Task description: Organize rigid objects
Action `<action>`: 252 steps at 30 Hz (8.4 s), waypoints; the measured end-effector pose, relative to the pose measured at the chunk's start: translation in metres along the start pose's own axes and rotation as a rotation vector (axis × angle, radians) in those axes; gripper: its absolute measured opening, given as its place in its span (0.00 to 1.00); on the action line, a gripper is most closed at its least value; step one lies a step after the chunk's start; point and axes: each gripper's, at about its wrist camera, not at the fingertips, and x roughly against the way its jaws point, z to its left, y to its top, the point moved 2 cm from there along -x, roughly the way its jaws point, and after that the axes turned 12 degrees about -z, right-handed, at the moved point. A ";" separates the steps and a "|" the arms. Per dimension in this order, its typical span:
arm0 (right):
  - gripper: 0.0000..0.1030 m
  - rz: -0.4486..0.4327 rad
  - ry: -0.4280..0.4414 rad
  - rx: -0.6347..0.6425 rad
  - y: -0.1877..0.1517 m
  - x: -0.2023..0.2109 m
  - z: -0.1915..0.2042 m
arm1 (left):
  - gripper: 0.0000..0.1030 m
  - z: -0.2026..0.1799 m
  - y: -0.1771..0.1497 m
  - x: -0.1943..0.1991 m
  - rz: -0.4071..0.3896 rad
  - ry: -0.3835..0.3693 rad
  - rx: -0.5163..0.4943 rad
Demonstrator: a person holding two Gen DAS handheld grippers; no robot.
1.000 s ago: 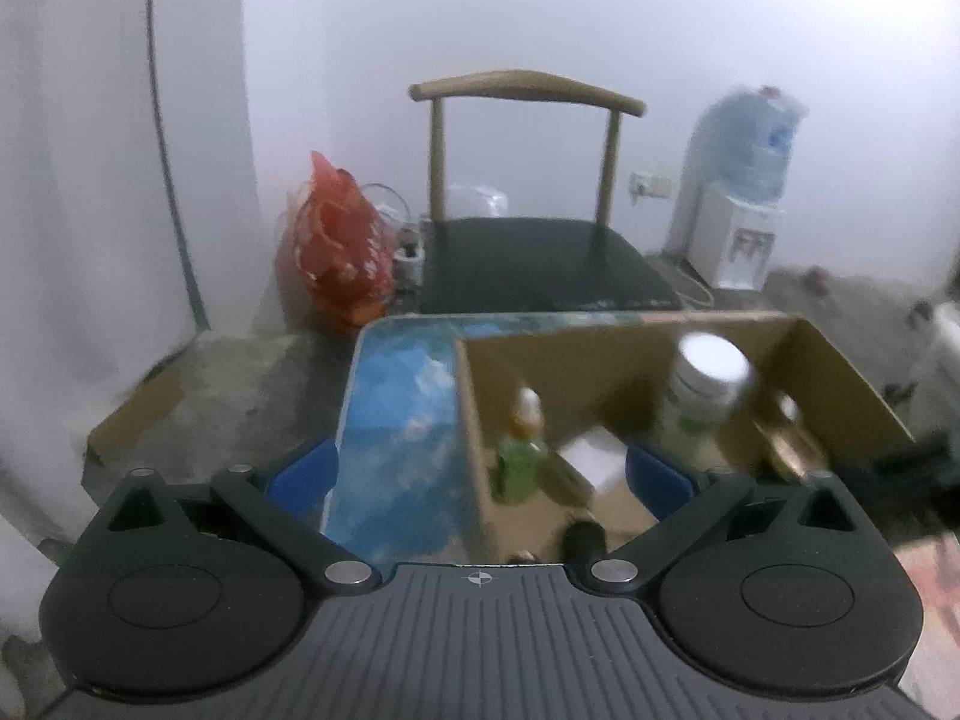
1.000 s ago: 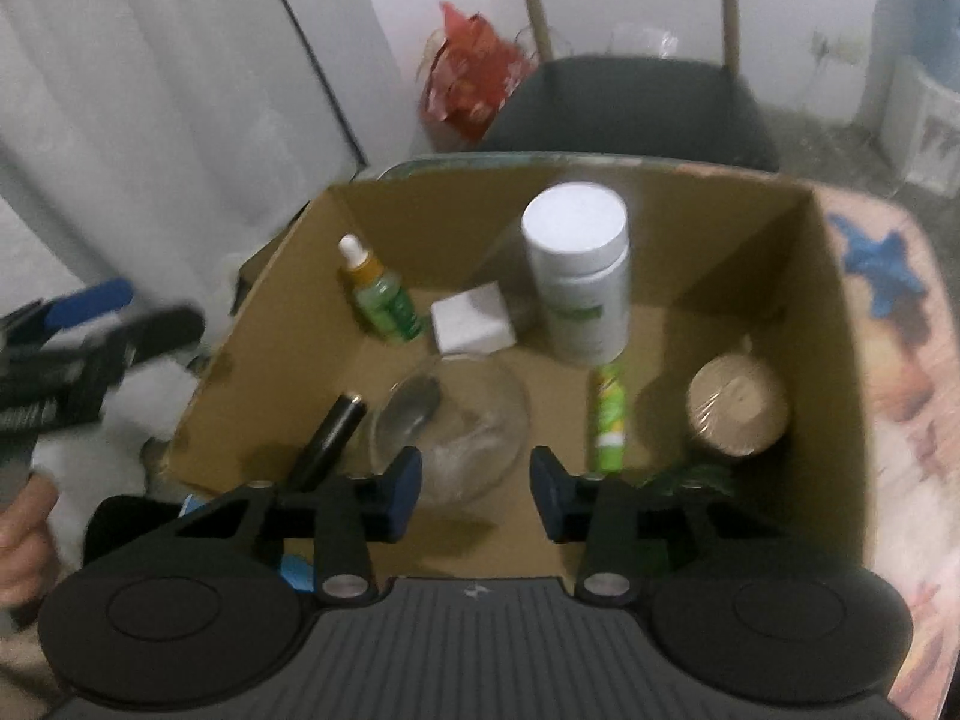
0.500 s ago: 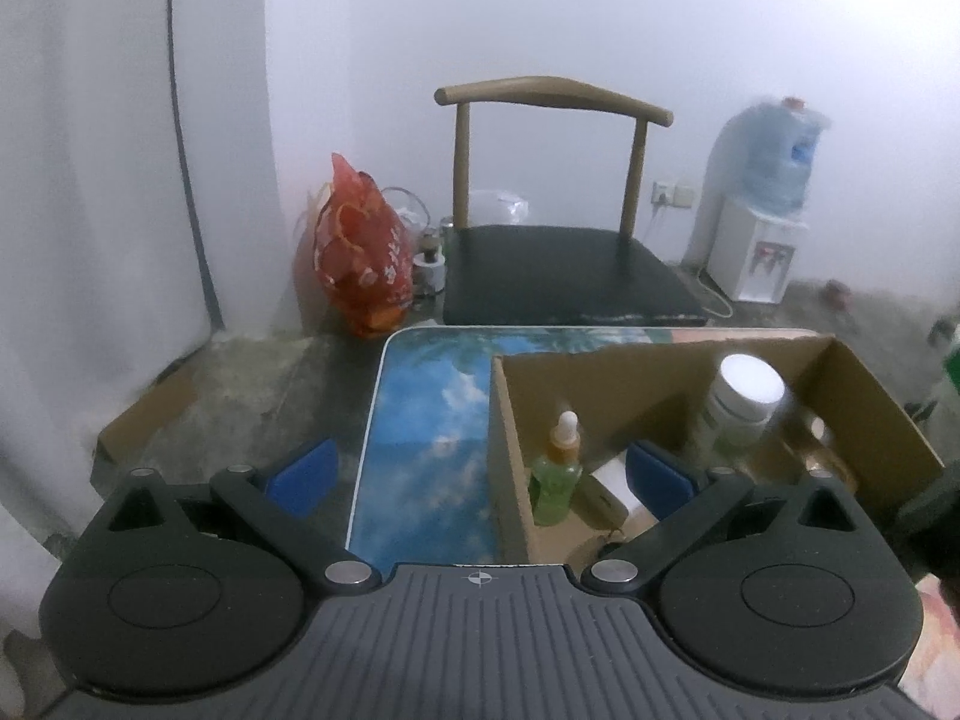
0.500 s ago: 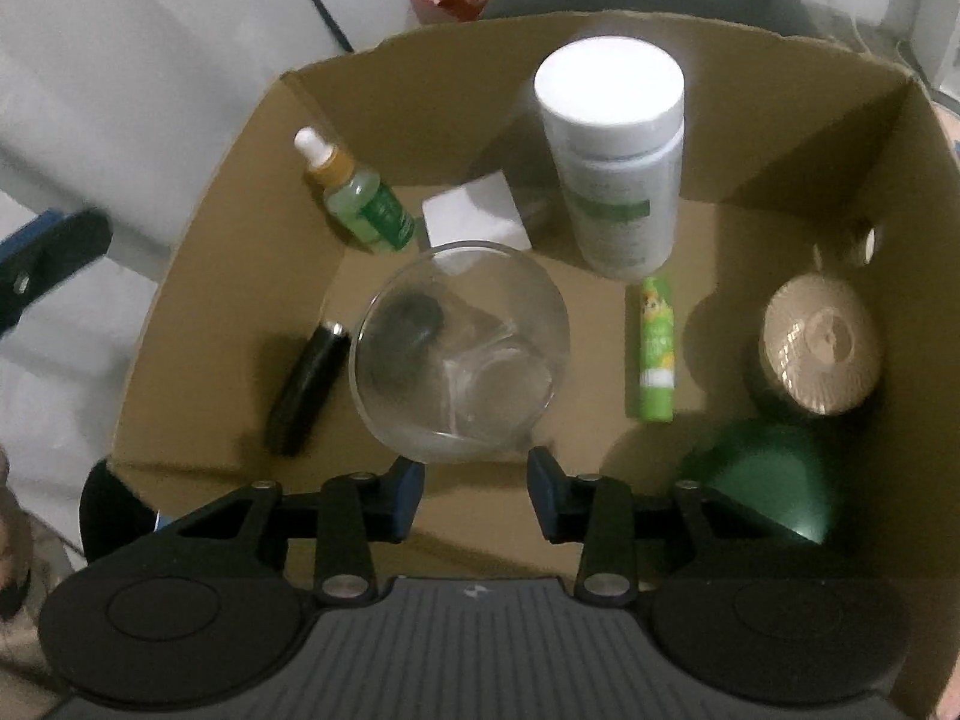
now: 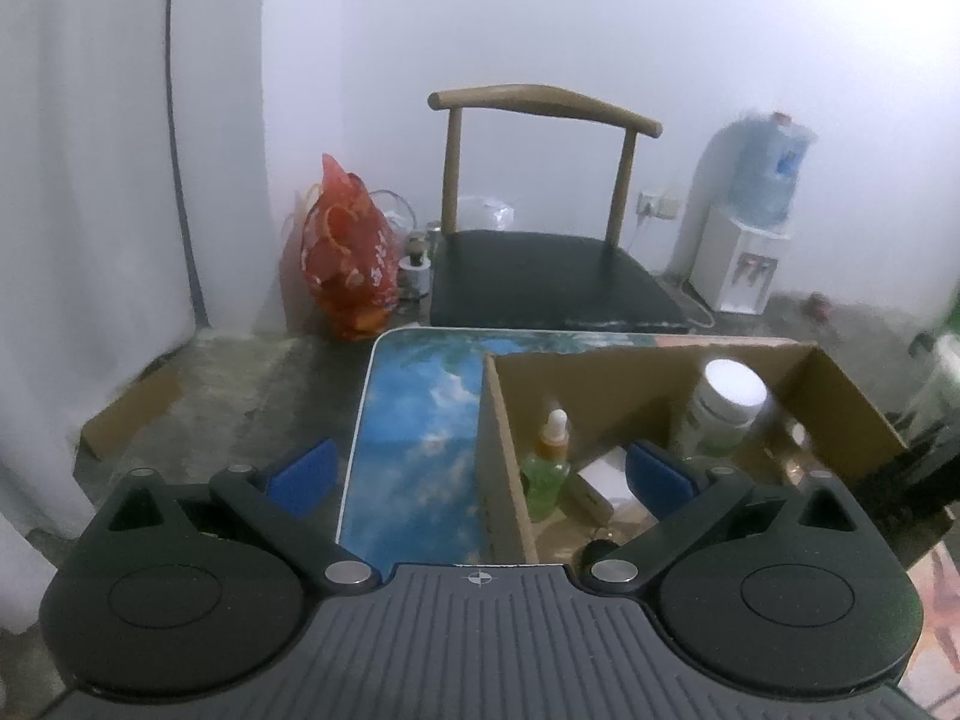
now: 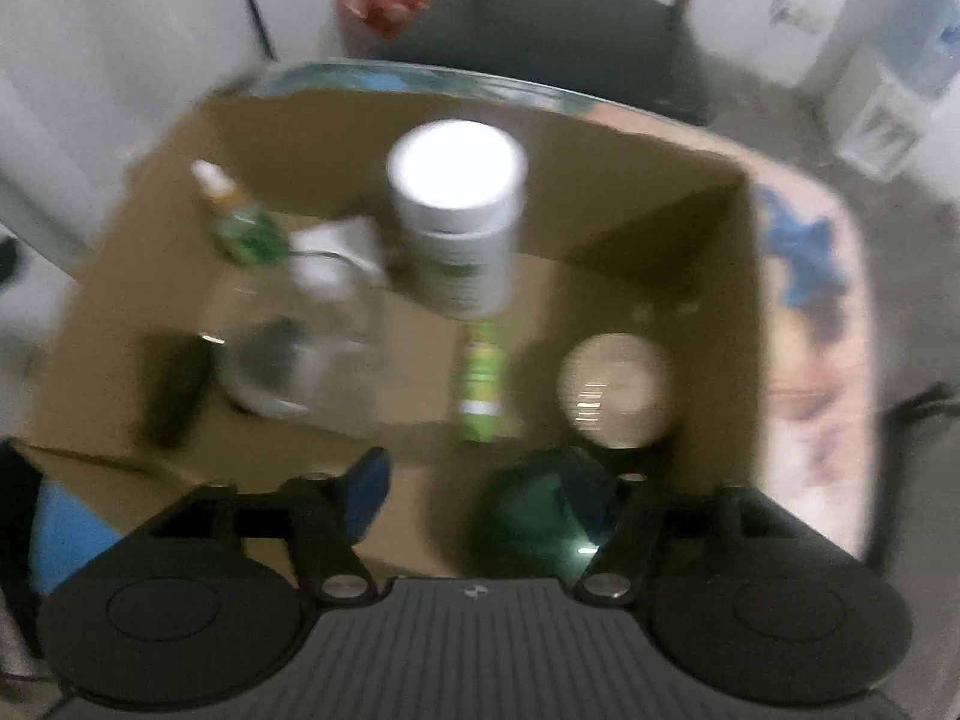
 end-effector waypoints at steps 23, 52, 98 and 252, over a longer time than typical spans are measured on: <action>0.78 0.145 0.043 -0.101 0.007 0.002 0.007 | 1.00 0.018 0.003 0.016 -0.042 -0.025 0.056; 0.62 -0.242 0.137 -0.445 -0.011 0.067 -0.036 | 1.00 0.005 0.003 0.020 -0.031 -0.006 0.013; 1.00 -0.688 -0.195 -0.325 -0.138 0.145 0.047 | 1.00 -0.088 -0.041 0.089 0.055 0.126 -0.131; 1.00 -0.577 -0.207 -0.304 -0.117 0.106 0.040 | 0.99 -0.094 -0.044 0.059 0.104 0.119 -0.127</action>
